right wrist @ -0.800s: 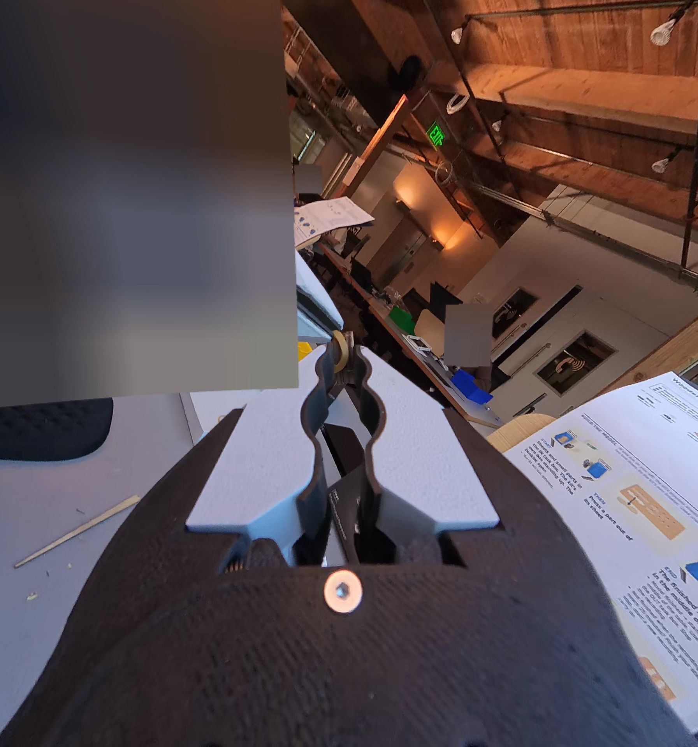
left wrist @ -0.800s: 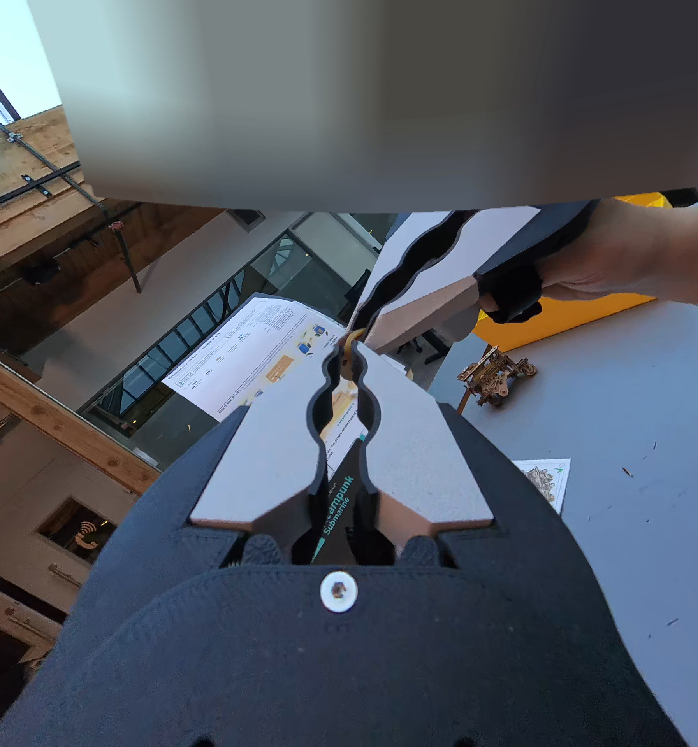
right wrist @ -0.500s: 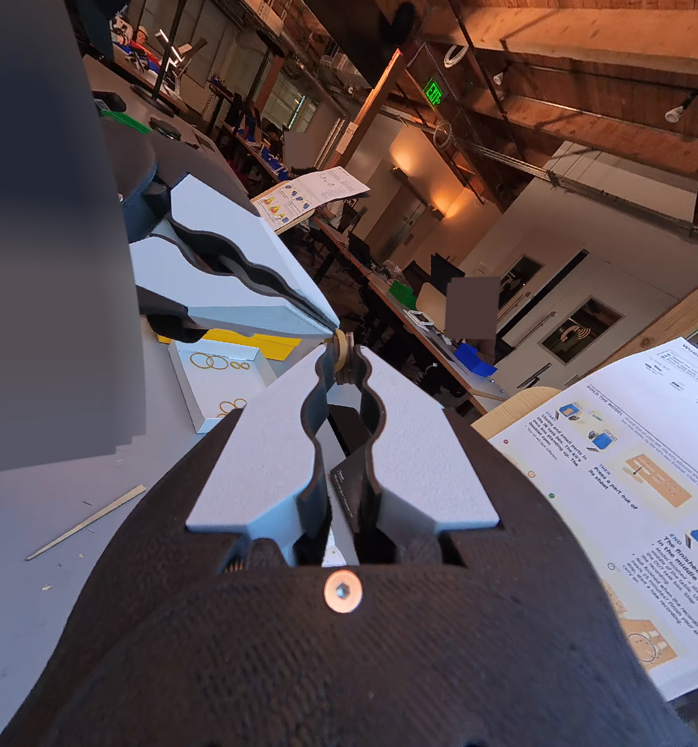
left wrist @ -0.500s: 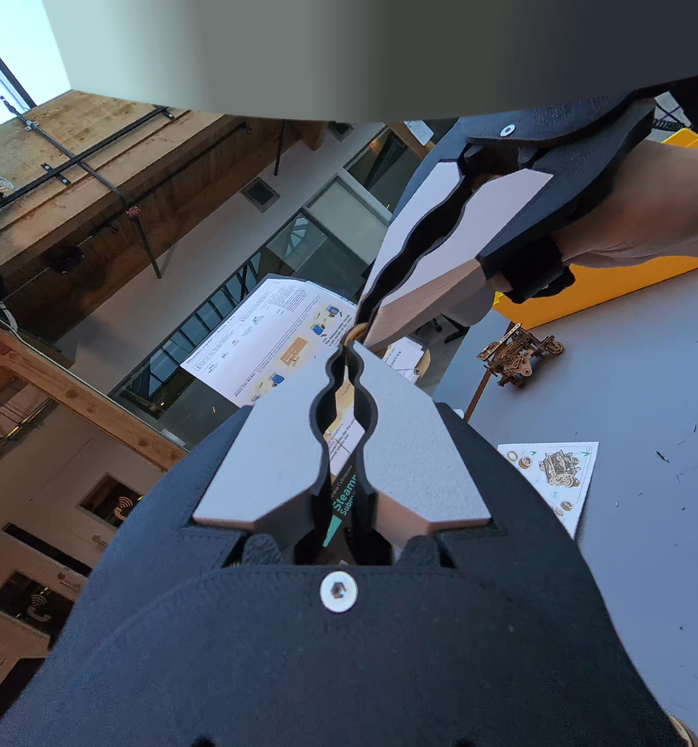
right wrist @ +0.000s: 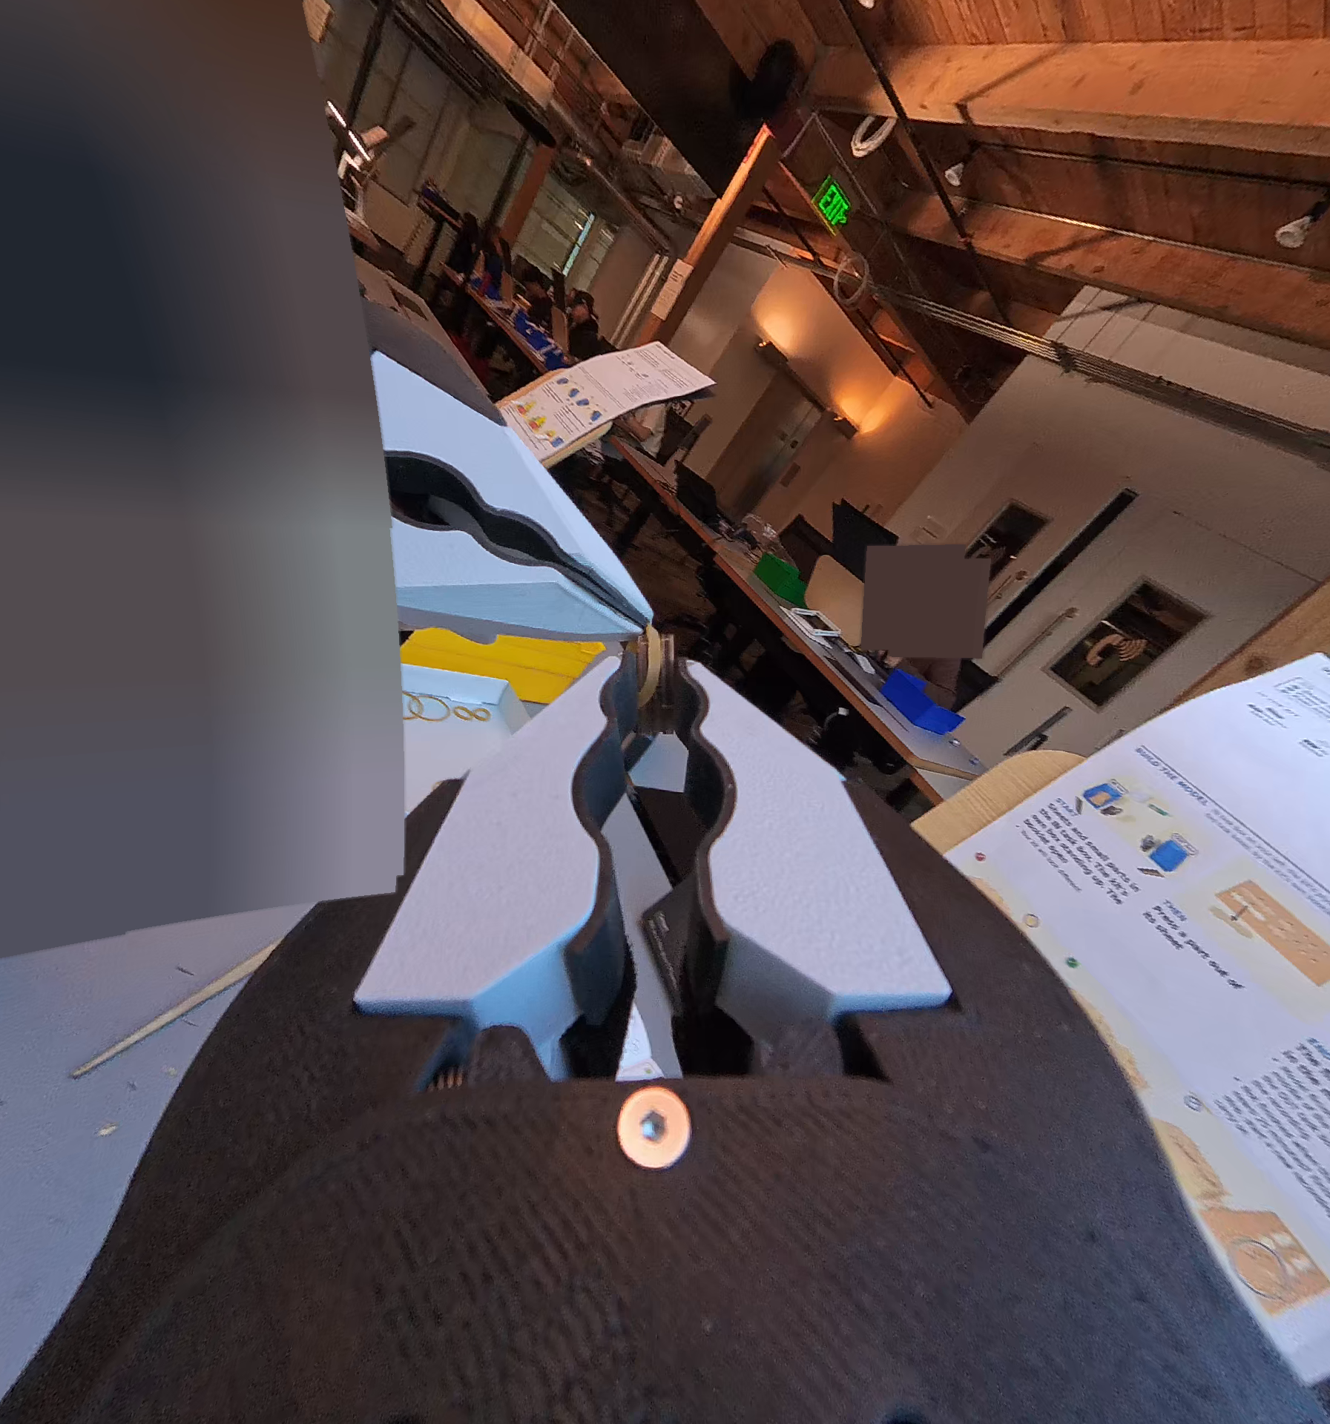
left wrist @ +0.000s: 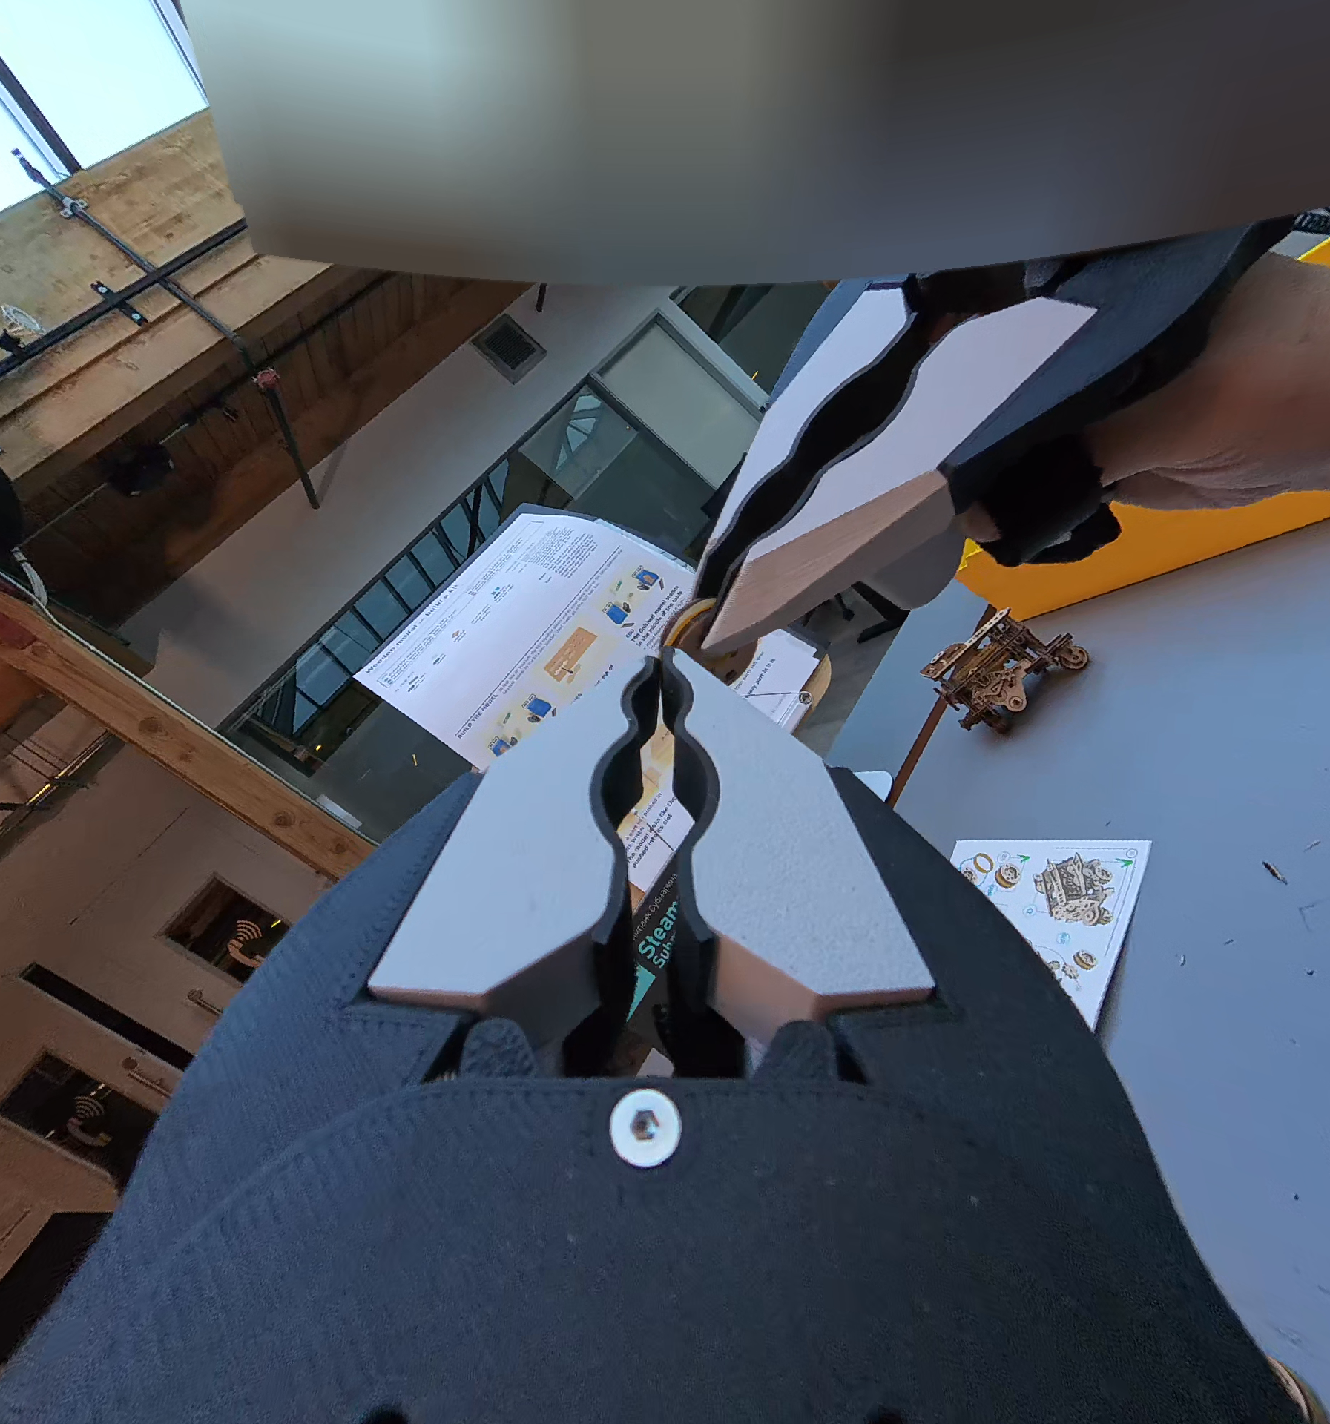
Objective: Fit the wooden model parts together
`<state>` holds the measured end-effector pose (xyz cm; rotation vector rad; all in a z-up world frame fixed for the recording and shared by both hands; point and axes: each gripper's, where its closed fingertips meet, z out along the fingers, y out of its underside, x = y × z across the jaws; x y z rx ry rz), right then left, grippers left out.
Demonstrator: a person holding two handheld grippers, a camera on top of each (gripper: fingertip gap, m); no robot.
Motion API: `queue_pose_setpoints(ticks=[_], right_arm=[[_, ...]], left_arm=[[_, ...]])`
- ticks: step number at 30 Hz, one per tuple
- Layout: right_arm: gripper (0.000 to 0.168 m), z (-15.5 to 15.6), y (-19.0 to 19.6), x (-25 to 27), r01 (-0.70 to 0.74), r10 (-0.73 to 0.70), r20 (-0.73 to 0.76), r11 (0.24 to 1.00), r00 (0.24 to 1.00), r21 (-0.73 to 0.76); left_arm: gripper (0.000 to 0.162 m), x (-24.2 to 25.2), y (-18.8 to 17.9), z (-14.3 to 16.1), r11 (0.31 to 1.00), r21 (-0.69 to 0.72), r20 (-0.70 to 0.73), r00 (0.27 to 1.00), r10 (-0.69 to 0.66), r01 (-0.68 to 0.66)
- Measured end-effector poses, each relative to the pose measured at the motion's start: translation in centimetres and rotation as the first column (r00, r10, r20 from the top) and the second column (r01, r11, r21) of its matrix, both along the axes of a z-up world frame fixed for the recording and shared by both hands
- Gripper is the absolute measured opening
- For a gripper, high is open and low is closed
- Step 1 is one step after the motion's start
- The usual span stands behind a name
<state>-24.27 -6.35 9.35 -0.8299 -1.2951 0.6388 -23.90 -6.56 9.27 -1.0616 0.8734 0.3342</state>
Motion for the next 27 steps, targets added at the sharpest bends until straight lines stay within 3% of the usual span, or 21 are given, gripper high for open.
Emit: queue_pose_setpoints(ticks=[18, 27], right_arm=[[0.006, 0.31, -0.41, 0.13, -0.22, 0.204, -0.091, 0.947, 0.975, -0.233], [0.006, 0.09, -0.21, 0.02, -0.307, 0.278, -0.131, 0.886, 0.951, -0.346]], left_arm=[[0.0, -0.21, -0.19, -0.43, 0.991, -0.116, 0.044, 0.997, -0.067, 0.071], [0.0, -0.42, -0.13, -0.92, 0.98, -0.178, 0.047, 0.996, -0.078, 0.085]])
